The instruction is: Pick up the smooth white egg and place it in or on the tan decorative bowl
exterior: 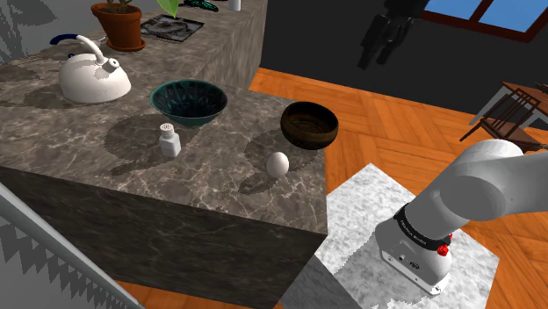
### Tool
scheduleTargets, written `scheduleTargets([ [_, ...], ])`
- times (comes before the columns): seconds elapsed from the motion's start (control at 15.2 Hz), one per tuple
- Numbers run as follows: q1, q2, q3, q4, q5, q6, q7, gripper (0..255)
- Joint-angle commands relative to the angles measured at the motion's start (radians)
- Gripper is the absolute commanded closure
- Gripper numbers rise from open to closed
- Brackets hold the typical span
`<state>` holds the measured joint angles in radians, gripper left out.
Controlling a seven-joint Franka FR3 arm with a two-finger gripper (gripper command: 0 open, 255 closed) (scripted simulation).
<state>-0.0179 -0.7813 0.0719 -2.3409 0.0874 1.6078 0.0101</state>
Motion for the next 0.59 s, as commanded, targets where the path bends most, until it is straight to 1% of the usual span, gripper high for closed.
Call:
scheduleTargets([
  [0.0,0.000,0.000,0.000,0.000,0.000,0.000,0.000,0],
  [0.26,0.006,0.015,0.079,-0.084,0.050,0.093,0.112,0],
  [0.53,0.014,0.059,0.163,-0.145,0.101,0.195,0.223,0],
])
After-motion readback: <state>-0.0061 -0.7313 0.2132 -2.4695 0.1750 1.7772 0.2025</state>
